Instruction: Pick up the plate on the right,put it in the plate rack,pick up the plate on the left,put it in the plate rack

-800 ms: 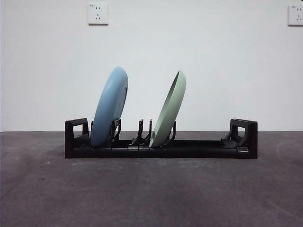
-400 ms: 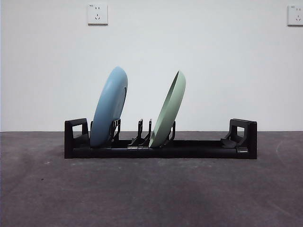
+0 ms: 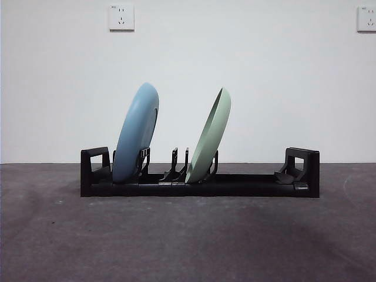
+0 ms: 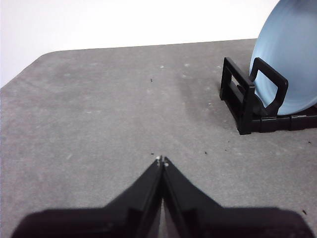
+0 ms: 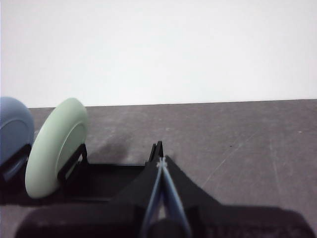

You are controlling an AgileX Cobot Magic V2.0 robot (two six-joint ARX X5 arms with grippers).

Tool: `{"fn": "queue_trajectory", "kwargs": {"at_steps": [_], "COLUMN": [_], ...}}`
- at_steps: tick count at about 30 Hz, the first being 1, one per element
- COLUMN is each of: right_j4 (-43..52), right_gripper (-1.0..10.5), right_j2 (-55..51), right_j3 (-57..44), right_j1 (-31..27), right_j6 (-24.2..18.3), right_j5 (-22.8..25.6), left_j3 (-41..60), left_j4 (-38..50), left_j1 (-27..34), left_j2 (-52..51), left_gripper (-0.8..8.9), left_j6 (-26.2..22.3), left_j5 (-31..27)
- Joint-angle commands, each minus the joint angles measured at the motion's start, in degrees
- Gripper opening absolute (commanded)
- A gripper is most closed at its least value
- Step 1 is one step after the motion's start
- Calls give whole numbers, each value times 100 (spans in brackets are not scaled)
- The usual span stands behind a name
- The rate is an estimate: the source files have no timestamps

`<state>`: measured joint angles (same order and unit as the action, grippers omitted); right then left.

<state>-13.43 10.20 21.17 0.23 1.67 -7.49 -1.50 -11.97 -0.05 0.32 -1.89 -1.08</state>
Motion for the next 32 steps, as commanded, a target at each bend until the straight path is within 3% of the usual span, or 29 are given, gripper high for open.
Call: {"fn": "queue_trajectory", "kwargs": {"at_steps": [1,11,32], "right_j4": [160,264,308], "right_gripper": [1,1,1], "right_j2": [-302,-1014,-1010], "right_j3": [-634,-1790,-2065], "right_j1": [-17,-15,-7], "right_j6": [-26,151,160], "right_j5": [4,2,37], "left_j3": [76,76,76], "left_j4": [11,13,13], "left_j1": [13,15,15], "left_j2": [-13,-13,-13], "left_gripper": [-3,-3,-3], "left_j6": [39,39,37], "left_j5": [-15,-15,-15]}}
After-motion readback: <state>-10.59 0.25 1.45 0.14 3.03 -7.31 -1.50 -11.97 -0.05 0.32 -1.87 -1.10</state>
